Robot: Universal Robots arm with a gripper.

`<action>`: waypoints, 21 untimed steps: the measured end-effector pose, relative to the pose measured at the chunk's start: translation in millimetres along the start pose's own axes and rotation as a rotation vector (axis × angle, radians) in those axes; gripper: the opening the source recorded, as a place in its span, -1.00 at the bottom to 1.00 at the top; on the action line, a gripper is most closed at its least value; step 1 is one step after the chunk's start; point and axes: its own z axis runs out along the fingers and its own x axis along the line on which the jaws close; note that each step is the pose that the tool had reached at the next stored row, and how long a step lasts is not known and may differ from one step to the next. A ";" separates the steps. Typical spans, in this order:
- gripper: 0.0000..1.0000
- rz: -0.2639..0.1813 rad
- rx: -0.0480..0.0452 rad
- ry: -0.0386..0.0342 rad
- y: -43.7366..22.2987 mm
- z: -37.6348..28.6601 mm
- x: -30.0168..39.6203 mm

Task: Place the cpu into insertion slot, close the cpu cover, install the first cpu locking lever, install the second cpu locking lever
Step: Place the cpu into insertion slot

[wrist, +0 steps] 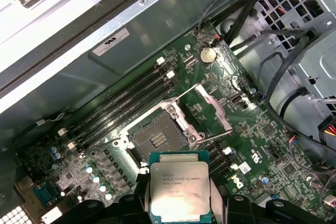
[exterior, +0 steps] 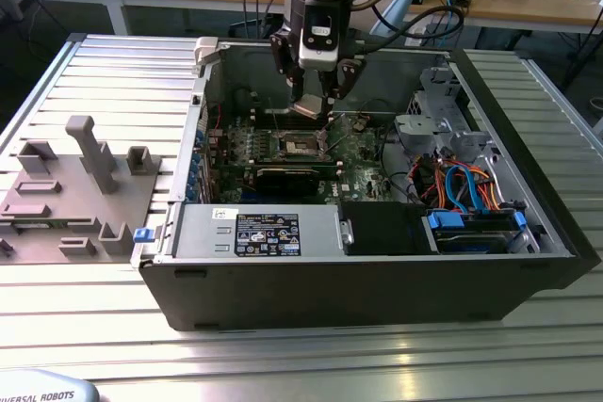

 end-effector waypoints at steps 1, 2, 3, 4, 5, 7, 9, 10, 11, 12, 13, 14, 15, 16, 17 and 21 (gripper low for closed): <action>0.08 0.001 0.0000 0.0000 0.0 0.1 0.0; 0.08 0.001 0.0001 0.0000 0.0 0.1 0.0; 0.08 0.002 0.0000 0.0000 0.0 0.2 0.0; 0.08 0.003 0.0002 -0.0001 0.0 0.2 0.0; 0.08 0.003 0.0001 -0.0001 0.0 0.3 0.0; 0.08 0.004 0.0003 -0.0002 0.0 0.3 0.0; 0.08 0.005 0.0004 -0.0003 0.0 0.4 0.0; 0.08 0.006 0.0004 -0.0003 0.0 0.4 0.0; 0.08 0.006 0.0005 -0.0003 0.0 0.4 0.0; 0.08 0.007 0.0005 -0.0003 0.0 0.4 0.0; 0.08 0.008 0.0005 -0.0004 0.0 0.5 0.0; 0.08 0.009 0.0006 -0.0003 0.0 0.5 0.0; 0.08 0.010 0.0006 -0.0004 0.0 0.6 0.0; 0.08 0.010 0.0005 -0.0004 0.0 0.6 0.0; 0.08 0.011 0.0006 -0.0004 0.0 0.6 0.0; 0.08 0.013 0.0006 -0.0005 0.0 0.8 0.0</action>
